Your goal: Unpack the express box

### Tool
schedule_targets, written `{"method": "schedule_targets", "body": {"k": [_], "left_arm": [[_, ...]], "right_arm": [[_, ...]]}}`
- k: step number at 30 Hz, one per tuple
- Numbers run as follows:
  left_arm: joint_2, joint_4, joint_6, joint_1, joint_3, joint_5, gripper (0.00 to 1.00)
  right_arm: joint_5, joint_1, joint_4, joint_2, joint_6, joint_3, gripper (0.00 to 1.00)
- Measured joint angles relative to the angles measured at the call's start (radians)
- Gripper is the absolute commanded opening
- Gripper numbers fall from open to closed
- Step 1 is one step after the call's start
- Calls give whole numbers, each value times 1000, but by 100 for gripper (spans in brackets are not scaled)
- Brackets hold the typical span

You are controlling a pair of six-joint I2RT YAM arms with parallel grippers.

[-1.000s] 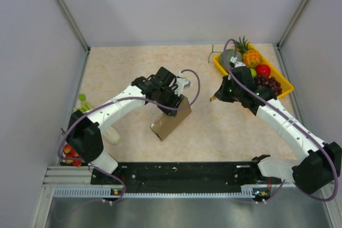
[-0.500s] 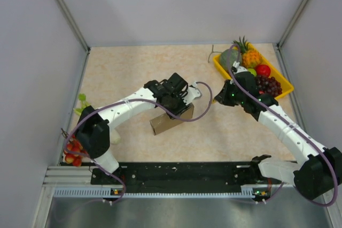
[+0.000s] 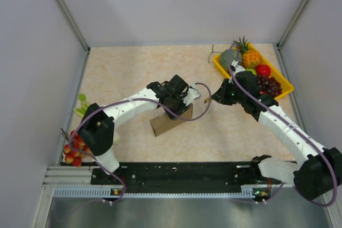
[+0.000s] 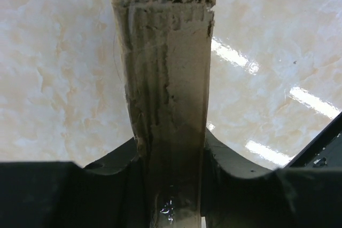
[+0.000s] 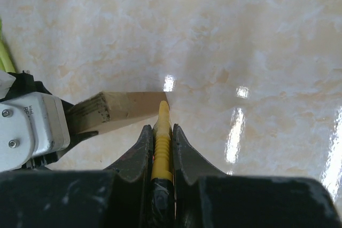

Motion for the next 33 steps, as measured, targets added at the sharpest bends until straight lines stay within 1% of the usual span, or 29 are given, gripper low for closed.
{"method": "schedule_targets", "body": {"k": [3,9,14,17,18,19,22,26,30,32,33], "left_arm": [[-40,50,-4,-5,-53,-24,24],[-173,156,24,-32,-201,-85,26],[-200,200,63,-39,-238,-99,25],[-200,238,69,-40,-257,-105,28],[-200,252,67,-41,-264,-106,31],[-200,263,64,-41,-270,-109,37],[-201,294,56,-43,-288,-116,45],[-208,346,48,-48,-340,-125,49],[-210,364,31,-50,-356,-132,48],[-211,368,23,-50,-358,-133,45],[-211,370,18,-50,-359,-134,42]], "right_arm": [[-29,0,43,-10,-9,-14,0],[-83,0,134,-93,-18,-105,0],[-139,-1,203,-148,-18,-169,0],[-183,-1,259,-174,-17,-211,0],[-194,-1,276,-181,-17,-224,0],[-206,-1,294,-188,-16,-237,0],[-229,-1,347,-203,-13,-269,0],[-250,-1,393,-203,-4,-287,0],[-261,-1,436,-195,3,-286,0],[-263,-1,453,-181,5,-285,0],[-263,-1,457,-174,5,-285,0]]}}
